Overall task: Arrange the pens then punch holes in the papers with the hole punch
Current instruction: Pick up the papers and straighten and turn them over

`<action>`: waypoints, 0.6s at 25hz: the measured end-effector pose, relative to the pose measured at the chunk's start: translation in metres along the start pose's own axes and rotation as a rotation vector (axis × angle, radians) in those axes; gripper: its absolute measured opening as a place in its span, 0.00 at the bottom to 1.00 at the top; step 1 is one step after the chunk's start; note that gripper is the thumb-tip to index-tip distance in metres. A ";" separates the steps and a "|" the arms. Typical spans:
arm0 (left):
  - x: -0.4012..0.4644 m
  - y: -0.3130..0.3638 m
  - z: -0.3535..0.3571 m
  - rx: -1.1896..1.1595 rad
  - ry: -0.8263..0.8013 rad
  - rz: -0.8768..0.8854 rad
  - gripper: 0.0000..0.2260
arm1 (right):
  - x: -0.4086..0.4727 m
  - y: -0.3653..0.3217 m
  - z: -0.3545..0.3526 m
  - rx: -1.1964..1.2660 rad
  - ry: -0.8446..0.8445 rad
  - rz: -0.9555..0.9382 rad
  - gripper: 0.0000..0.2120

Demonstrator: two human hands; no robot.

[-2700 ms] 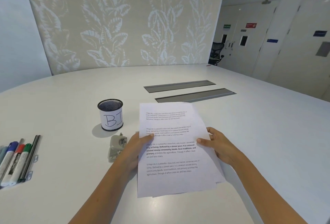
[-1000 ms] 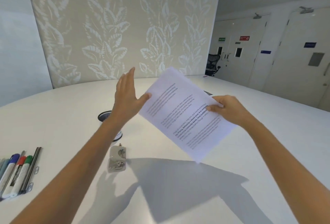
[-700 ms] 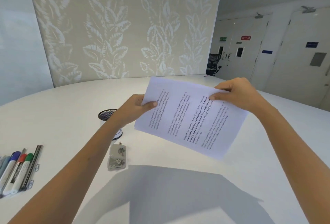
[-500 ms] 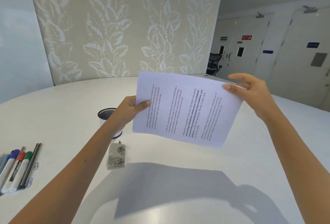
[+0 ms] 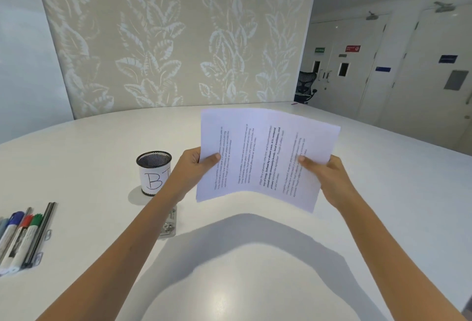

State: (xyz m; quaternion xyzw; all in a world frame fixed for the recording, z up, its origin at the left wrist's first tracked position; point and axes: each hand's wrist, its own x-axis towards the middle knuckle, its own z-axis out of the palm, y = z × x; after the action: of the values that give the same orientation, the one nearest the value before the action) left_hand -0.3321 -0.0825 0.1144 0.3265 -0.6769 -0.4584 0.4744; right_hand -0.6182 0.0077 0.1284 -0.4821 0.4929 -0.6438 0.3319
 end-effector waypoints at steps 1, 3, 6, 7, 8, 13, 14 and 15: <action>-0.005 -0.003 0.002 0.013 -0.004 -0.009 0.13 | -0.003 0.006 0.001 -0.013 0.021 0.014 0.08; -0.014 -0.010 0.005 -0.010 -0.016 -0.020 0.14 | -0.009 0.019 0.001 -0.043 0.048 0.071 0.10; -0.020 -0.016 0.008 -0.054 -0.072 -0.050 0.13 | -0.017 0.031 0.003 -0.037 0.044 0.124 0.11; -0.020 -0.016 0.009 -0.069 -0.067 -0.062 0.13 | -0.018 0.032 0.006 -0.025 0.056 0.124 0.10; -0.019 -0.016 0.009 -0.092 -0.050 -0.075 0.12 | -0.018 0.030 0.008 -0.007 0.069 0.118 0.10; -0.018 -0.026 0.011 -0.170 0.013 -0.135 0.12 | -0.022 0.036 0.012 0.051 0.062 0.108 0.11; -0.019 -0.033 0.013 -0.168 0.015 -0.166 0.12 | -0.026 0.043 0.013 0.048 0.052 0.126 0.12; -0.021 -0.039 0.016 -0.164 0.020 -0.196 0.11 | -0.029 0.050 0.014 0.040 0.046 0.141 0.12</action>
State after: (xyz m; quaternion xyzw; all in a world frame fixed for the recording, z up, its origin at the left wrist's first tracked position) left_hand -0.3397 -0.0733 0.0685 0.3559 -0.5972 -0.5531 0.4590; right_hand -0.5982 0.0145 0.0731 -0.4246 0.5203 -0.6394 0.3744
